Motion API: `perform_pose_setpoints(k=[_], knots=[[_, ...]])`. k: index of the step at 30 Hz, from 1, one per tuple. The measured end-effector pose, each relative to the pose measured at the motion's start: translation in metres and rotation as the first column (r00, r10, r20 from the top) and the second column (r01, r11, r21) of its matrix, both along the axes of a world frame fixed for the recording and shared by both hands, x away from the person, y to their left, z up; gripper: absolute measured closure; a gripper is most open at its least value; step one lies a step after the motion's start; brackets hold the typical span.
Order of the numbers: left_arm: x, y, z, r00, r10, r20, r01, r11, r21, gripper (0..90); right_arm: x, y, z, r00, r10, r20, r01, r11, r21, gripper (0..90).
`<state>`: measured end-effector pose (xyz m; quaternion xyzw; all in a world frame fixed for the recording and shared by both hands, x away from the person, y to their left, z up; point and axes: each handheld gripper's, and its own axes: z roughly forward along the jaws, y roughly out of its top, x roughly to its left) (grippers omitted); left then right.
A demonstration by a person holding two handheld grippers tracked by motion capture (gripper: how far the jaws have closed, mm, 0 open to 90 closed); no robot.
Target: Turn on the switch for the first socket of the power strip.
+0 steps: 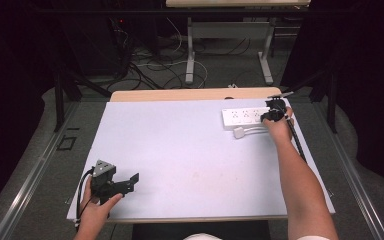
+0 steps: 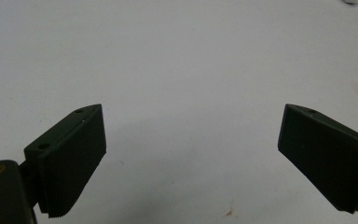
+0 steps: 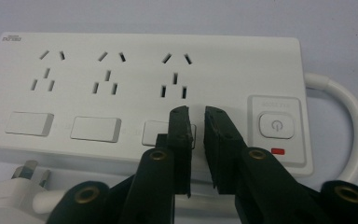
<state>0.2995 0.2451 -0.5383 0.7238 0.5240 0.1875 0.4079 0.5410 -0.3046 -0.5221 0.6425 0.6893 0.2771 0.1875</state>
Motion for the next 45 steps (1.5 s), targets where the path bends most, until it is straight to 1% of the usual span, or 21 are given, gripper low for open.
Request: perform_pose_setpoints(k=[2, 3, 8, 10, 11, 14, 15, 16, 19, 22, 24, 25, 26, 28, 32, 33, 34, 38, 40, 41, 45], knots=[[0.0, 0.0, 0.0, 1.0, 0.001, 0.002, -0.001, 1.0, -0.001, 7.6, 0.0, 0.0, 0.0, 1.0, 0.0, -0.002, 0.0, 1.0, 0.003, 78.0], [0.0, 0.0, 0.0, 1.0, 0.0, 0.001, 0.0, 1.0, -0.002, 7.6, 0.0, -0.001, 0.001, 0.9999, 0.009, -0.005, -0.009, 1.0, -0.008, 76.6], [0.0, 0.0, 0.0, 1.0, -0.001, 0.001, 0.001, 1.0, -0.002, 7.6, 0.0, -0.002, 0.001, 0.9997, 0.021, -0.016, -0.021, 1.0, -0.006, 73.1], [0.0, 0.0, 0.0, 1.0, -0.001, 0.002, 0.001, 1.0, -0.003, 7.6, 0.0, -0.002, 0.002, 0.9997, 0.021, -0.016, -0.021, 1.0, 0.002, 71.8], [0.0, 0.0, 0.0, 1.0, -0.001, 0.002, 0.001, 1.0, -0.003, 7.6, 0.0, -0.002, 0.002, 0.9995, 0.023, -0.024, -0.022, 1.0, 0.009, 70.8], [0.0, 0.0, 0.0, 1.0, -0.001, 0.001, 0.001, 1.0, -0.003, 7.6, 0.0, -0.003, 0.002, 0.9992, 0.028, -0.03, -0.028, 1.0, 0.012, 69.1], [0.0, 0.0, 0.0, 1.0, -0.002, 0.0, 0.002, 1.0, -0.002, 7.7, -0.001, -0.003, 0.003, 0.9987, 0.038, -0.033, -0.038, 0.999, 0.002, 66.1], [0.001, 0.0, 0.0, 1.0, -0.002, 0.0, 0.002, 1.0, -0.002, 7.7, -0.001, -0.003, 0.003, 0.9984, 0.041, -0.04, -0.04, 0.999, 0.006, 64.3], [0.001, 0.0, 0.0, 0.9999, -0.007, -0.008, 0.007, 1.0, 0.001, 7.7, -0.001, -0.003, 0.003, 0.9979, 0.052, -0.038, -0.052, 0.999, -0.007, 59.0], [0.001, 0.0, 0.0, 0.9999, -0.008, -0.006, 0.008, 0.9999, 0.008, 7.7, -0.002, -0.003, 0.004, 0.9976, 0.058, -0.039, -0.058, 0.998, -0.006, 53.0], [0.001, -0.001, 0.0, 0.9999, -0.007, -0.008, 0.007, 0.9999, 0.007, 7.7, -0.002, -0.003, 0.005, 0.9978, 0.054, -0.039, -0.054, 0.999, 0.002, 49.1], [0.001, -0.001, 0.0, 0.9999, -0.007, -0.008, 0.007, 0.9999, 0.007, 7.7, -0.002, -0.003, 0.005, 0.9978, 0.054, -0.039, -0.054, 0.999, 0.002, 49.1], [0.001, -0.001, 0.0, 0.9999, -0.007, -0.008, 0.007, 0.9999, 0.008, 7.7, -0.002, -0.003, 0.005, 0.9973, 0.059, -0.044, -0.058, 0.998, 0.015, 45.3], [0.001, -0.001, 0.0, 1.0, -0.005, -0.006, 0.005, 1.0, 0.004, 7.7, -0.003, -0.004, 0.006, 0.9964, 0.07, -0.046, -0.07, 0.997, 0.013, 42.5], [0.001, -0.002, -0.001, 0.9999, -0.008, -0.007, 0.008, 1.0, 0.004, 7.8, -0.005, -0.004, 0.007, 0.9962, 0.074, -0.046, -0.074, 0.997, 0.011, 38.0], [0.001, -0.002, -0.001, 0.9999, -0.008, -0.007, 0.008, 1.0, 0.004, 7.8, -0.006, -0.004, 0.007, 0.9959, 0.081, -0.04, -0.08, 0.997, 0.016, 37.2], [0.001, -0.002, 0.0, 0.9999, -0.01, -0.009, 0.01, 0.9999, 0.007, 7.8, -0.007, -0.004, 0.008, 0.9958, 0.081, -0.043, -0.081, 0.997, 0.002, 36.4], [0.001, -0.002, -0.001, 0.9999, -0.009, -0.008, 0.009, 0.9999, 0.007, 7.8, -0.01, -0.005, 0.011, 0.9948, 0.089, -0.05, -0.09, 0.996, -0.016, 33.6], [0.001, -0.002, 0.0, 0.9999, -0.009, -0.009, 0.009, 0.9999, 0.012, 7.8, -0.011, -0.005, 0.012, 0.9939, 0.101, -0.045, -0.102, 0.995, -0.019, 32.3], [0.001, -0.002, 0.0, 0.9999, -0.008, -0.009, 0.008, 0.9999, 0.011, 7.8, -0.013, -0.006, 0.014, 0.9946, 0.097, -0.039, -0.098, 0.995, -0.035, 31.0], [0.001, -0.003, -0.001, 0.9999, -0.011, -0.007, 0.011, 0.9999, 0.01, 7.8, -0.017, -0.008, 0.019, 0.9932, 0.11, -0.04, -0.111, 0.993, -0.032, 30.9]])
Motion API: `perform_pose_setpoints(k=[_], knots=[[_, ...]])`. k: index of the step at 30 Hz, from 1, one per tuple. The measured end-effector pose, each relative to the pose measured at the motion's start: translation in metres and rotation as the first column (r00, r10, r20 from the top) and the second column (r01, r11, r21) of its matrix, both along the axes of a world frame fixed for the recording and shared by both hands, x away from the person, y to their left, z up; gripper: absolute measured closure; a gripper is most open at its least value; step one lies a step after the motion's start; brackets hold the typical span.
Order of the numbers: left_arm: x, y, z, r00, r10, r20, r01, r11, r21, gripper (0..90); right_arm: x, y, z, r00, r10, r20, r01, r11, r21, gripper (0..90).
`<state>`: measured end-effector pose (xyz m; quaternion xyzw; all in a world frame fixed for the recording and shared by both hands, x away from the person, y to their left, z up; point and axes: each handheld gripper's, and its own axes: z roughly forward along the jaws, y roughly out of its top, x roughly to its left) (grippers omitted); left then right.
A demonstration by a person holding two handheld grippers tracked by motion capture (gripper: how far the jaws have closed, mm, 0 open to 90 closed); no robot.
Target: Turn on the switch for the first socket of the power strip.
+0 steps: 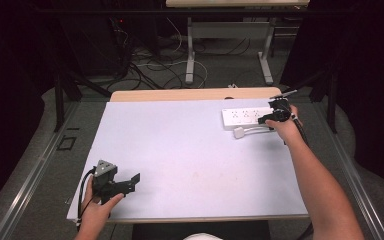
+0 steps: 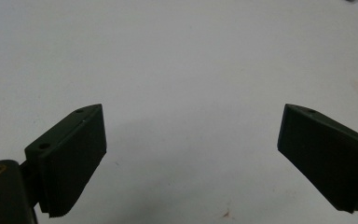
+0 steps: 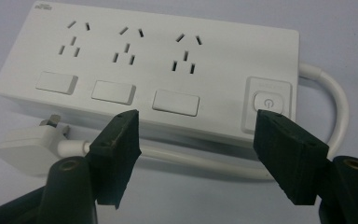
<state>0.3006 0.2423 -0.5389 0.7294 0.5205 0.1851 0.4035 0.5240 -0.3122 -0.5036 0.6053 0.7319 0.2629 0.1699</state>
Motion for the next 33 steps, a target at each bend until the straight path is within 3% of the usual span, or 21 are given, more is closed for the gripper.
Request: perform_pose_setpoints(k=[6, 12, 15, 18, 23, 28, 29, 33], knots=[[0.0, 0.0, 0.0, 1.0, 0.0, 0.0, 0.0, 1.0, 0.0, 7.8, -0.006, 0.002, 0.005, 0.9994, 0.034, -0.005, -0.034, 0.999, 0.01, 30.2], [0.0, 0.0, 0.0, 1.0, -0.001, -0.001, 0.001, 1.0, 0.002, 7.8, -0.014, 0.007, 0.012, 0.9992, 0.039, 0.009, -0.039, 0.999, 0.018, 15.8], [0.0, 0.0, 0.0, 1.0, 0.001, 0.001, -0.001, 1.0, 0.003, 7.8, -0.019, 0.009, 0.016, 0.999, 0.045, 0.003, -0.045, 0.999, 0.02, 14.4], [0.0, 0.0, 0.0, 1.0, 0.001, 0.001, -0.001, 1.0, 0.005, 7.8, -0.022, 0.011, 0.016, 0.9976, 0.065, 0.022, -0.065, 0.998, -0.016, 11.5], [0.0, 0.0, 0.0, 1.0, 0.001, 0.001, -0.001, 1.0, 0.005, 7.8, -0.031, 0.018, 0.02, 0.9976, 0.057, 0.04, -0.057, 0.998, -0.008, 6.5], [-0.001, 0.0, 0.0, 1.0, 0.003, 0.0, -0.003, 1.0, 0.003, 7.8, -0.041, 0.026, 0.024, 0.9925, 0.108, 0.058, -0.107, 0.994, -0.021, 0.0], [-0.001, 0.0, 0.0, 1.0, 0.003, 0.0, -0.003, 1.0, 0.004, 7.8, -0.046, 0.03, 0.026, 0.9881, 0.141, 0.061, -0.139, 0.99, -0.029, 0.0], [-0.001, 0.0, 0.001, 1.0, 0.003, 0.004, -0.003, 1.0, 0.005, 7.8, -0.052, 0.035, 0.028, 0.9857, 0.152, 0.072, -0.151, 0.988, -0.03, 0.0]])
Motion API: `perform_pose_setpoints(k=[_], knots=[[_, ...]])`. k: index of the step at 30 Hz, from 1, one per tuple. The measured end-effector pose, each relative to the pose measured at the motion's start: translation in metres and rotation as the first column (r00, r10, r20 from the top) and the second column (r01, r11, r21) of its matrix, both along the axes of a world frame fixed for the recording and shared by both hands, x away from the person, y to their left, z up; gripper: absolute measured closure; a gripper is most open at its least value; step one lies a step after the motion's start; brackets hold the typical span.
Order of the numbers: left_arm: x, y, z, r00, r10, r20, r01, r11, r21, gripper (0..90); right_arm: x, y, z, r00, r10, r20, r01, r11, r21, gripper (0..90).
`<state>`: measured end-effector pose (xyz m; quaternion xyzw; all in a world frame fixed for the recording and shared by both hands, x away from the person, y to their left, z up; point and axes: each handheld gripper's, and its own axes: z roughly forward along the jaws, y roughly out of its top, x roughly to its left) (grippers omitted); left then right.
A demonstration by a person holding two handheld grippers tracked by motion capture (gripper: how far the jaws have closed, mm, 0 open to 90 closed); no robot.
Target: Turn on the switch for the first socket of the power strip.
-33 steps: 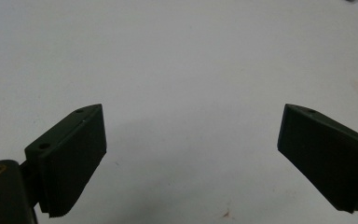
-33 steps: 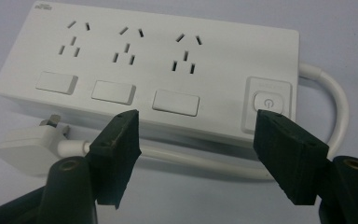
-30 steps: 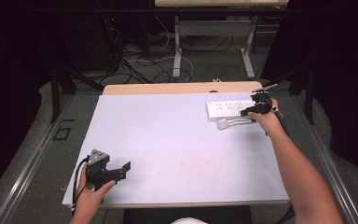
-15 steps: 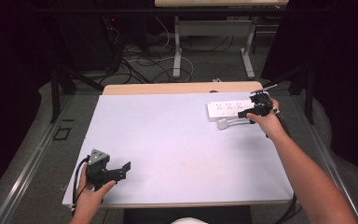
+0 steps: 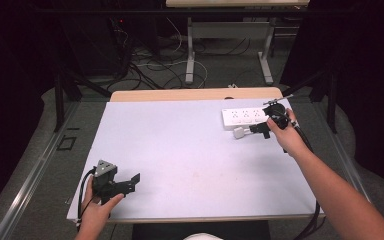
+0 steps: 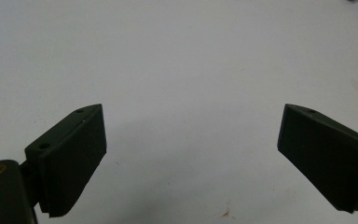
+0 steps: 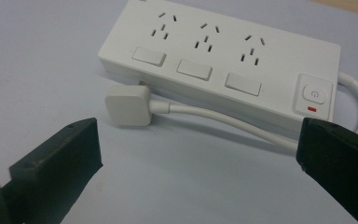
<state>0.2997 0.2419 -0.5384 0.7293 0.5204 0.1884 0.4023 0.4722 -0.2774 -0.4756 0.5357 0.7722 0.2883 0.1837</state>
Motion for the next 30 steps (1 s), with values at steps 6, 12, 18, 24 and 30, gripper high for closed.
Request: perform_pose_setpoints(k=[6, 12, 18, 24, 30], knots=[[0.0, 0.0, 0.0, 1.0, 0.001, -0.002, -0.001, 1.0, -0.004, 7.8, -0.013, 0.005, 0.0, 0.9989, 0.044, 0.014, -0.044, 0.999, 0.029, 0.0], [0.0, 0.0, 0.0, 1.0, 0.001, -0.002, -0.001, 1.0, -0.004, 7.8, -0.026, 0.004, -0.003, 0.9979, 0.062, 0.02, -0.063, 0.997, 0.034, 0.0], [0.0, 0.0, 0.0, 1.0, 0.003, -0.003, -0.003, 1.0, -0.003, 7.8, -0.039, -0.001, -0.007, 0.9966, 0.076, 0.032, -0.078, 0.996, 0.043, 0.0], [0.0, 0.0, 0.0, 1.0, 0.004, -0.004, -0.004, 1.0, -0.005, 7.8, -0.051, -0.007, -0.011, 0.9953, 0.086, 0.045, -0.088, 0.996, 0.035, 0.0], [0.0, 0.0, 0.0, 1.0, 0.004, -0.006, -0.004, 1.0, -0.002, 7.8, -0.063, -0.01, -0.01, 0.9933, 0.101, 0.056, -0.105, 0.993, 0.059, 0.0]])
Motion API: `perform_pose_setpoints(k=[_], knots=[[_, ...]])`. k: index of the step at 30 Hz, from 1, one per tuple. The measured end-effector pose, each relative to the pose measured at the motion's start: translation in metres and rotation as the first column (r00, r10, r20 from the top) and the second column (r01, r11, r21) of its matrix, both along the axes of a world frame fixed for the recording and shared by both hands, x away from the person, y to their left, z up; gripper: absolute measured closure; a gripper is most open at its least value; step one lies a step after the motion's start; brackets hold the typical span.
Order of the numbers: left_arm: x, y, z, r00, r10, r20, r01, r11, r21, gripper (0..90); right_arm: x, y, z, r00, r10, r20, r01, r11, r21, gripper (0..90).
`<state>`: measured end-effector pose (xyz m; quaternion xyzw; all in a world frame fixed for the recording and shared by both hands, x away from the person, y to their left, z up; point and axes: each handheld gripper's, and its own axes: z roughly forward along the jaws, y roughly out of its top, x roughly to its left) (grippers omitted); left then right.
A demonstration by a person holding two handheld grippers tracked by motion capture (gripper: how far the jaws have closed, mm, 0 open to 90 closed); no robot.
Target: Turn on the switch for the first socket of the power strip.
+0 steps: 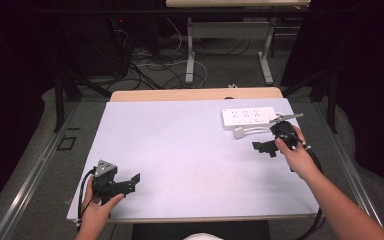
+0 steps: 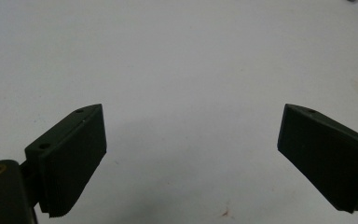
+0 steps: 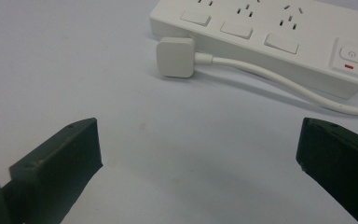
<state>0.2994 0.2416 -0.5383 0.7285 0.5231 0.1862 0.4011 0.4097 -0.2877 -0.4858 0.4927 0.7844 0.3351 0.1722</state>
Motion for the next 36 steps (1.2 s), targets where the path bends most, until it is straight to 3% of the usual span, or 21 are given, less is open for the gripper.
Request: perform_pose_setpoints(k=[14, 24, 36], knots=[[0.0, 0.0, 0.0, 1.0, 0.001, 0.002, -0.001, 1.0, -0.002, 7.8, -0.033, 0.006, 0.005, 0.9969, 0.049, 0.061, -0.051, 0.998, 0.027, 0.0], [0.0, 0.0, 0.0, 1.0, 0.0, 0.003, 0.0, 1.0, -0.002, 7.8, -0.052, 0.012, -0.001, 0.9925, 0.079, 0.093, -0.085, 0.995, 0.053, 0.0], [-0.001, 0.0, 0.0, 1.0, 0.001, 0.004, -0.001, 1.0, -0.002, 7.8, -0.071, 0.019, -0.015, 0.9892, 0.078, 0.124, -0.09, 0.992, 0.093, 0.0]])
